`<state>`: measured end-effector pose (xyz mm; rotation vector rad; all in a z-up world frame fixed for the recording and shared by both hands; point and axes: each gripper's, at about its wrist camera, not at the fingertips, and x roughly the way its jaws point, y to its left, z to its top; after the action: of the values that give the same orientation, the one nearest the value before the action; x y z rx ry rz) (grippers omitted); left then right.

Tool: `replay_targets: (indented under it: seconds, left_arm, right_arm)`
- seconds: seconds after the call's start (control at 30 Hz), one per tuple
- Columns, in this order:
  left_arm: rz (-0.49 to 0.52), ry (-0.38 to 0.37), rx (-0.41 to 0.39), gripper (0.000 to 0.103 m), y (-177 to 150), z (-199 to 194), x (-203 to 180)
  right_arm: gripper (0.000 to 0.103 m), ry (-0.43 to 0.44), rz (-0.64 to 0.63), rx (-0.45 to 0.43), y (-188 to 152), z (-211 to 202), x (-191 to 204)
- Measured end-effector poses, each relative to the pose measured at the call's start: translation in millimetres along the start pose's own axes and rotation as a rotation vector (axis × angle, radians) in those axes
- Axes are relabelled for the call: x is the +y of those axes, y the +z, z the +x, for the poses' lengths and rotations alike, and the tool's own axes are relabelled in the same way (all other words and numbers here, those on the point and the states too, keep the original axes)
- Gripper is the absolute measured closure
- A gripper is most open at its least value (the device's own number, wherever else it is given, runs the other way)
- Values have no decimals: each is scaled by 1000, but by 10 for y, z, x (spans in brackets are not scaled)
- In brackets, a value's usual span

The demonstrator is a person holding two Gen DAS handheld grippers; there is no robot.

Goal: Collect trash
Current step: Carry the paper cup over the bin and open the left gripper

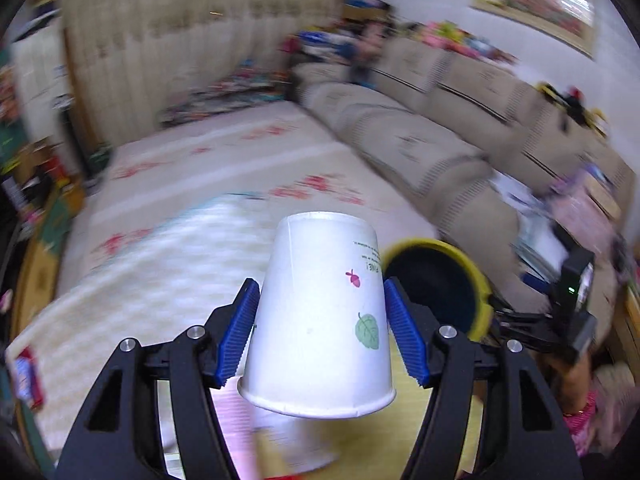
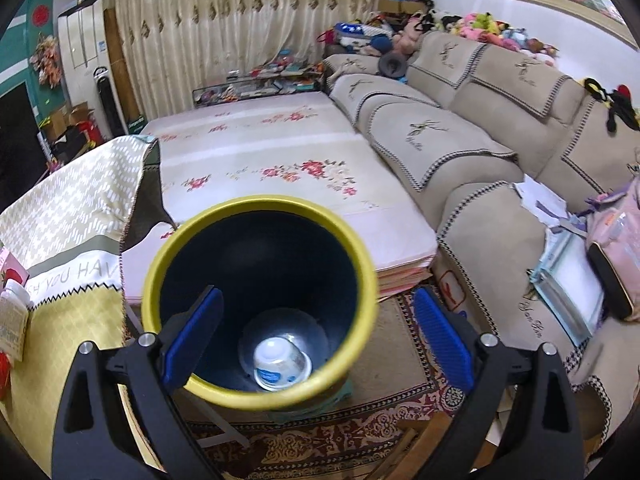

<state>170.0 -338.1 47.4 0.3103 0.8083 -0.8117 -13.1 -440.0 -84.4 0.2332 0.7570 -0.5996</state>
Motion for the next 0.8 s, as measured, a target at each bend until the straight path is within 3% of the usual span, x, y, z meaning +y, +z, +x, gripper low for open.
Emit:
replay_targets:
  seconds: [0.2,0.4,0.5,0.57,0.67,0.8]
  left_arm:
    - [105,-119,83,39,183,817,-1040]
    - [141,-130,145,38,155,1721,-1556]
    - [129,-121,146,31,131,2008,-1672]
    - [114,-112,132,22,130,2094,-1656]
    - [93,-98,111,21,144,2072,-1629]
    - [71,-109,31,18,146,1551,-1517]
  right_arm:
    - [11,-22,69,-19,-199,-178,-391]
    - [10,-38,127,-14,-342,-207,-677]
    - [9,-41,137,-7,-375,-185,-738]
    - [9,-36,143,-5,-387,-168,-750]
    - [9,-21,142,-1,-392,-146,-745]
    - [9,-6,131,7,-413,-118,-706]
